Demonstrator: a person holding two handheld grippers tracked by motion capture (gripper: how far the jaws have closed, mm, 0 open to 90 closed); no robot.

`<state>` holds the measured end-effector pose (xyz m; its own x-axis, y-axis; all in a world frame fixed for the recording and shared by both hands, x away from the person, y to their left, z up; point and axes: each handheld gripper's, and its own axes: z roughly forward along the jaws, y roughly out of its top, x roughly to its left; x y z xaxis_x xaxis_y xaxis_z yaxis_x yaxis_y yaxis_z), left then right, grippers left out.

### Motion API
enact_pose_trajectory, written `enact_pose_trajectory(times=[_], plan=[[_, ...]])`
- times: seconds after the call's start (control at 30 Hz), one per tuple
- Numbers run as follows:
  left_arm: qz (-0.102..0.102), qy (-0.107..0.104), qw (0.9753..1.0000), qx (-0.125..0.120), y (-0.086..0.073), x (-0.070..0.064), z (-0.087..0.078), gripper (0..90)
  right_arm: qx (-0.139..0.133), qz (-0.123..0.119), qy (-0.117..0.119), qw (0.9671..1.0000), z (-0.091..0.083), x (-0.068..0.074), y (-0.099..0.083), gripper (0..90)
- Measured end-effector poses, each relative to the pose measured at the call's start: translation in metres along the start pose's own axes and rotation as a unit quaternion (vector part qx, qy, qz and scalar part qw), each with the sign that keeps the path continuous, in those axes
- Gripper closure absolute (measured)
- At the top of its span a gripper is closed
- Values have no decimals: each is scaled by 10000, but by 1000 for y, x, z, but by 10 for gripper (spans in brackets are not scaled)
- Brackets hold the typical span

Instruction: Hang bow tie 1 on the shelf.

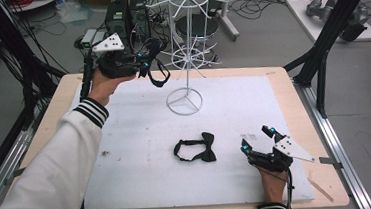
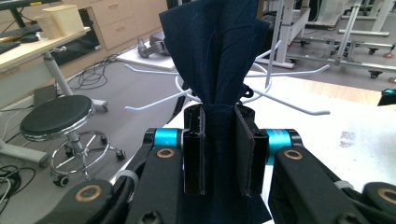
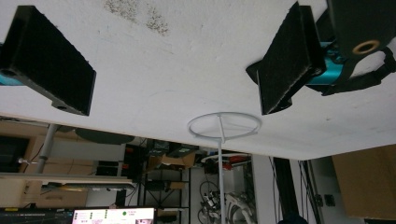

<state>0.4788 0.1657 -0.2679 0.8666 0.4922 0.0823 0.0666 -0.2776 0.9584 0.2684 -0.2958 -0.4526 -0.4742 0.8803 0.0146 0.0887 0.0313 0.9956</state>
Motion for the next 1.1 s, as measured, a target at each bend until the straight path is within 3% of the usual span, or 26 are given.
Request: enact_pose_trajectory(times=[0.57, 1.1], plan=[[45, -164, 9998, -94, 1, -20, -11, 749, 1, -14, -7, 10000, 0, 0, 0, 110], [109, -462, 9987, -194, 6, -44, -12, 748, -5, 0, -7, 10000, 0, 0, 0, 110]])
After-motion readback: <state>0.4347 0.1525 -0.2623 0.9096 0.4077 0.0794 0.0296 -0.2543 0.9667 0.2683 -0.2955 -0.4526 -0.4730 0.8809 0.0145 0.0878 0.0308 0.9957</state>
